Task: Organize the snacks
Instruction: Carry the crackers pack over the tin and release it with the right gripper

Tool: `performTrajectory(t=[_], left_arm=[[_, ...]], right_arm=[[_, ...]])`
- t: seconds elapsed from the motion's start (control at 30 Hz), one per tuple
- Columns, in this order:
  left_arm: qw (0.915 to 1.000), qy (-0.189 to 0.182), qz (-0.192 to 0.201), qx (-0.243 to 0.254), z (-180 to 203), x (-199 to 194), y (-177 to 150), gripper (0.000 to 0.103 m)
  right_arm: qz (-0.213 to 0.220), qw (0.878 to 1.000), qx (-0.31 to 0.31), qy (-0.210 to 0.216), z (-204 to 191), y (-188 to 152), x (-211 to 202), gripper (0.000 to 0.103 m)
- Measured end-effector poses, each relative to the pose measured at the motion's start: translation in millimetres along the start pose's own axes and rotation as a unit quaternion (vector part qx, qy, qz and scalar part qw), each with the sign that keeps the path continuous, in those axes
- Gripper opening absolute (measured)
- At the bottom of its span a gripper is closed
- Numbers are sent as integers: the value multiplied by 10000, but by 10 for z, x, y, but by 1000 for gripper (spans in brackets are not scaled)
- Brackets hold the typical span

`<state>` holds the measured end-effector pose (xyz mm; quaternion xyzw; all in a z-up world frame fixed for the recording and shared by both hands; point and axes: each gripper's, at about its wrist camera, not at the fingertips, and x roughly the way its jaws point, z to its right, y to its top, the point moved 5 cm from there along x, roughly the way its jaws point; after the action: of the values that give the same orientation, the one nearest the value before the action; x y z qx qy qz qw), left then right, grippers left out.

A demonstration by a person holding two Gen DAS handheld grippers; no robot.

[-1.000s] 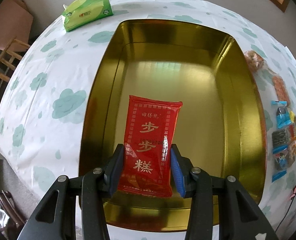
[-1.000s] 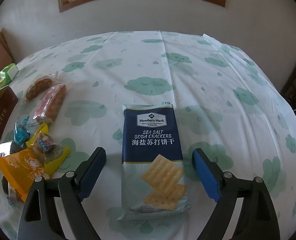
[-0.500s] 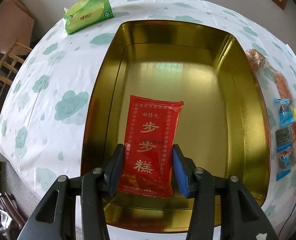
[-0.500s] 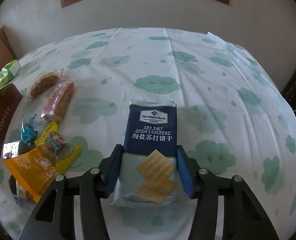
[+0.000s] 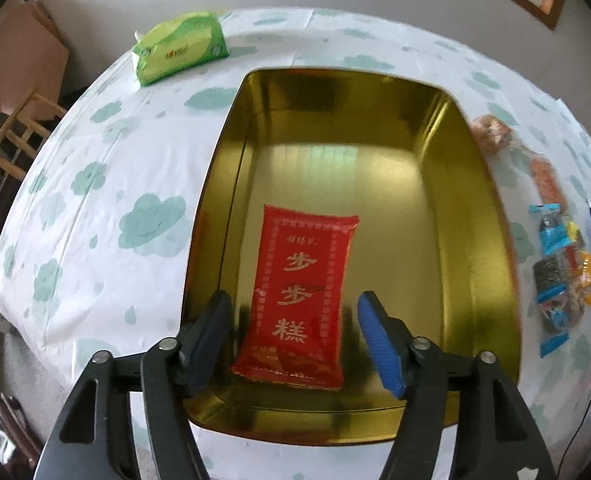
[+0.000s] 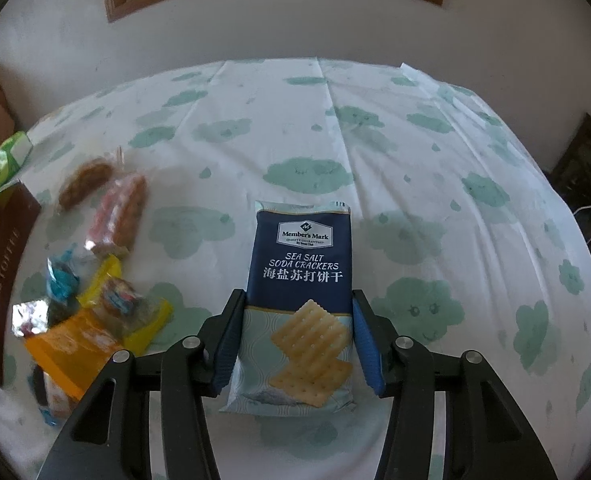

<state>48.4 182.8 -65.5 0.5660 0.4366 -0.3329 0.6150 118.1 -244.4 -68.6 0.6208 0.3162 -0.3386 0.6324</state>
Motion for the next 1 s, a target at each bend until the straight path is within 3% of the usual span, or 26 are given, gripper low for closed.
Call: performTrajectory(t=[0.2, 0.37, 0.4, 0.63, 1.0], left_arm=[[9986, -111, 508, 58, 16, -239, 45, 74], [9970, 58, 774, -29, -104, -396, 68, 78], [9969, 76, 785, -72, -142, -412, 52, 79], [9938, 429, 829, -597, -636, -494, -38, 81], [9871, 763, 632, -1261, -1307, -464, -283, 82]], right_arm=[[234, 9994, -10, 267, -260, 161, -287, 52], [402, 9967, -268, 656, -780, 248, -513, 52], [440, 9946, -454, 826, -1061, 247, -589, 52], [373, 9825, -980, 1537, -2058, 145, -762, 52], [95, 9657, -1611, 2033, -3317, -153, -776, 52]])
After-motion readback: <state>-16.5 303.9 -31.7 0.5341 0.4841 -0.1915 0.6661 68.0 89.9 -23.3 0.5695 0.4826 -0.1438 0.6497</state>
